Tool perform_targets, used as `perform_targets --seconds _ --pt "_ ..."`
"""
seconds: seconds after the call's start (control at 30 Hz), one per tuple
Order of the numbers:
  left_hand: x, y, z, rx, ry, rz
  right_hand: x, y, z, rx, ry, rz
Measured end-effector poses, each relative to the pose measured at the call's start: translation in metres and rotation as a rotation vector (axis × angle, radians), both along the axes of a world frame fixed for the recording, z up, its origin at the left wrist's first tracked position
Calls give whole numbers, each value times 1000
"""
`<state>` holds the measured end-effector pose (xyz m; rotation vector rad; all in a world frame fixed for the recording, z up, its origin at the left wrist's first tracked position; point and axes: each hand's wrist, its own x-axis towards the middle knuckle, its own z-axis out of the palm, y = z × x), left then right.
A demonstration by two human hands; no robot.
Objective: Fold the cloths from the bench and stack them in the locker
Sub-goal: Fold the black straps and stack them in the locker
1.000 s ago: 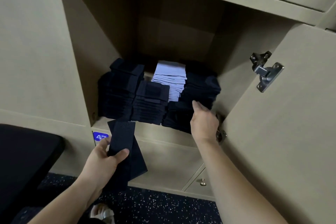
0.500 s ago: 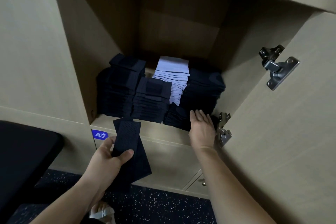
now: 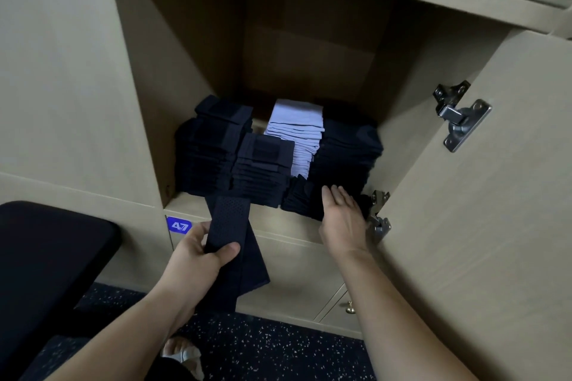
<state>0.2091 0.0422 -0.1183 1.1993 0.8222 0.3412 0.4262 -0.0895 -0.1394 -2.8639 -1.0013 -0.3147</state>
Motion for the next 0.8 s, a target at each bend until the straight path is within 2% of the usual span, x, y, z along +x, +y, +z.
perform_targets --seconds 0.07,0.1,0.17,0.23,0.27,0.33,0.53,0.7,0.8 --pt "-3 -1 6 -4 -15 7 -22 5 12 281 21 9" --pt "-5 -2 9 -6 -20 7 -38 8 22 426 132 -6" --pt "-9 -5 14 -21 -37 8 -69 13 41 629 600 14" --pt "-15 -8 18 -24 -45 9 -97 15 58 706 1070 29" --pt "-18 -10 20 -18 -48 6 -108 15 63 705 1229 34" --pt "-24 -14 25 4 -47 -7 -122 15 68 697 1397 57" --pt "-40 -17 38 80 9 -82 -139 18 80 712 1508 33" --pt "-40 -11 47 111 60 -31 -137 11 89 804 1429 -107" --pt "-36 -10 51 72 40 -23 -117 1 94 958 1306 -240"
